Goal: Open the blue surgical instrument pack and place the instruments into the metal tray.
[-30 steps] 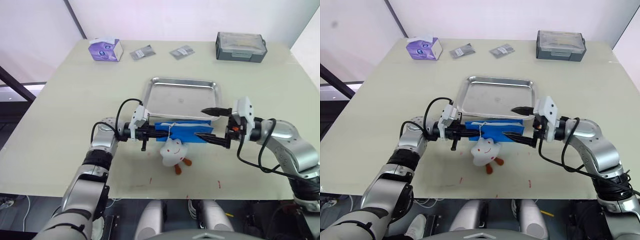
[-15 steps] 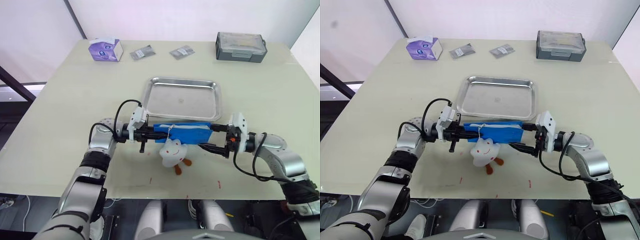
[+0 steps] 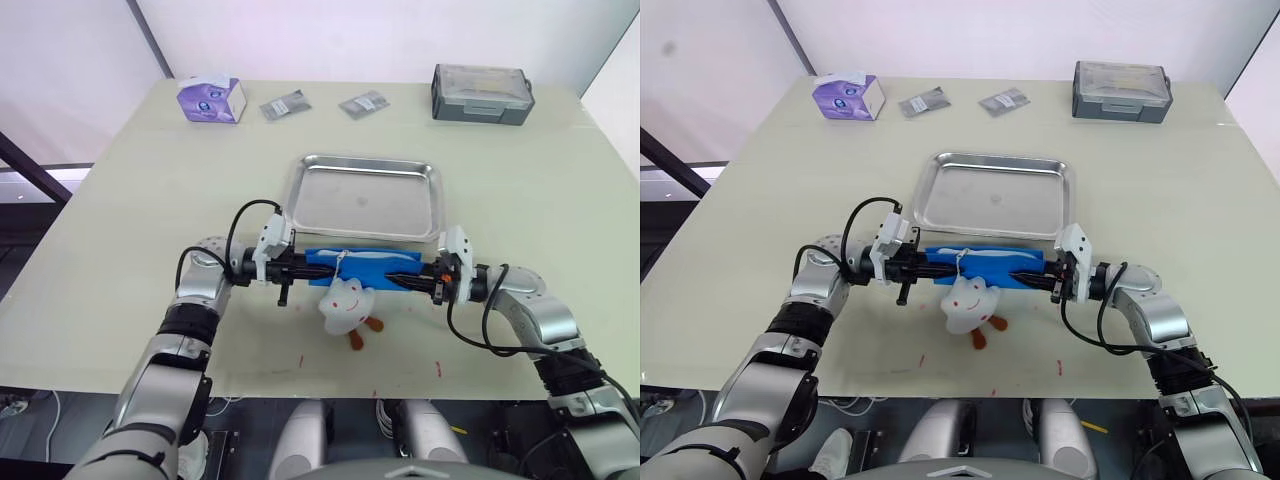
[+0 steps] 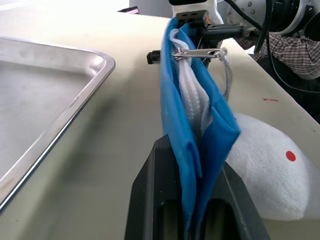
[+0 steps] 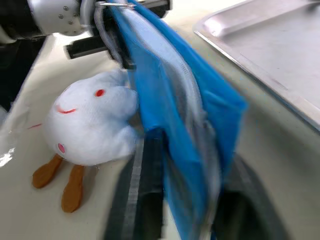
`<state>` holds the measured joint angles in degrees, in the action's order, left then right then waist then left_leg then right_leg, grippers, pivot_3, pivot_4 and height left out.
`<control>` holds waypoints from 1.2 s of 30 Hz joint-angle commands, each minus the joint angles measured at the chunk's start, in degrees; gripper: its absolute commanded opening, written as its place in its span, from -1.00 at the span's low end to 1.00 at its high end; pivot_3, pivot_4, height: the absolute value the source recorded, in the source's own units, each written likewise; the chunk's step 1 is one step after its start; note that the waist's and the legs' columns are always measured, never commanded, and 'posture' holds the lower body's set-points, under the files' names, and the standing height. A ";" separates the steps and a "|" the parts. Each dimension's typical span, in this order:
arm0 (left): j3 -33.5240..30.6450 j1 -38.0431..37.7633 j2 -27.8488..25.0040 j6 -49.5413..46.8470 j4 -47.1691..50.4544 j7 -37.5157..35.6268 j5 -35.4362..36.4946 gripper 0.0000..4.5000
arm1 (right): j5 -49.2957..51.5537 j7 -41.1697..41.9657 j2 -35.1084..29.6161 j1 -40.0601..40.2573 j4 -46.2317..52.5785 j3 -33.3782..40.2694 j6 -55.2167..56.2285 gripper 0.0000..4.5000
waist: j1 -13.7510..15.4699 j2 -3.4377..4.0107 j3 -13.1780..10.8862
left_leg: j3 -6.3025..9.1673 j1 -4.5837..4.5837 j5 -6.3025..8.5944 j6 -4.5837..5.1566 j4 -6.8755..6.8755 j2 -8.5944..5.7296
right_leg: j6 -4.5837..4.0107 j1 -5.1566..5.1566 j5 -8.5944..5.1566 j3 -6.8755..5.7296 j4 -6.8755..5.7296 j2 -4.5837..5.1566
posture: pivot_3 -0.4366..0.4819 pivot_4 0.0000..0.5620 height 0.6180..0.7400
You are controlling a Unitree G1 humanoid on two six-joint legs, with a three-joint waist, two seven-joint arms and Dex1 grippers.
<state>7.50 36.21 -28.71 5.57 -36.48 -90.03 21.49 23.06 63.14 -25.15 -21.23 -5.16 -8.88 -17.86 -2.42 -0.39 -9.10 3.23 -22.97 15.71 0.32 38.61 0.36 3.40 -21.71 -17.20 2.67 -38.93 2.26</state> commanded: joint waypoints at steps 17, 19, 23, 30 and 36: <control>-2.41 0.34 -4.43 -7.09 5.07 -2.47 4.26 0.97 | 2.75 -0.73 -1.75 2.66 6.50 4.42 -0.96 -1.00 | -0.03 0.01 -0.01 | 0.01 0.00 0.00 0.00 0.00 0.00 | 0.00 0.00 0.00 0.00 -0.01 0.00 | -0.05 -0.47 0.96; -2.51 -0.25 -5.86 -8.00 5.85 -2.47 5.27 0.97 | 2.82 -0.85 -2.00 2.96 6.66 4.69 -0.96 -1.00 | -0.04 0.01 -0.01 | 0.01 0.00 0.00 0.00 0.00 0.01 | 0.00 0.00 0.00 0.00 -0.01 0.00 | -0.05 -0.47 0.96; -2.45 -4.16 -10.96 -14.05 11.81 -2.47 9.68 0.97 | 2.72 -0.83 -2.14 3.09 6.24 5.07 -0.61 -1.00 | -0.11 0.04 -0.02 | 0.01 0.00 0.00 0.00 0.00 0.02 | 0.00 0.00 0.00 0.01 0.00 0.00 | -0.05 -0.47 0.96; -1.16 -11.50 -13.20 -23.13 24.53 -0.07 12.39 0.97 | 2.42 -1.18 -1.53 2.95 5.91 4.70 0.04 -1.00 | 0.33 0.10 -0.07 | 0.01 0.02 0.00 0.00 -0.02 0.05 | 0.00 0.00 0.00 0.02 0.00 0.01 | -0.05 -0.47 0.96; 1.36 -12.61 -7.14 -22.52 27.22 10.19 5.95 0.97 | 2.73 -1.24 -0.92 3.61 6.55 4.64 0.13 -1.00 | 0.30 0.10 -0.07 | -0.01 0.01 0.00 0.00 -0.02 0.02 | 0.00 0.02 0.00 0.02 0.02 0.06 | -0.05 -0.47 0.96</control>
<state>8.36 23.23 -37.00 -17.14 -10.93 -83.65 29.53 24.57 61.89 -26.46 -17.67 -1.02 -5.45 -18.78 -2.12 -0.28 -9.17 3.23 -22.95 15.72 0.33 38.59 0.38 3.40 -21.70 -17.20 2.68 -38.93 2.30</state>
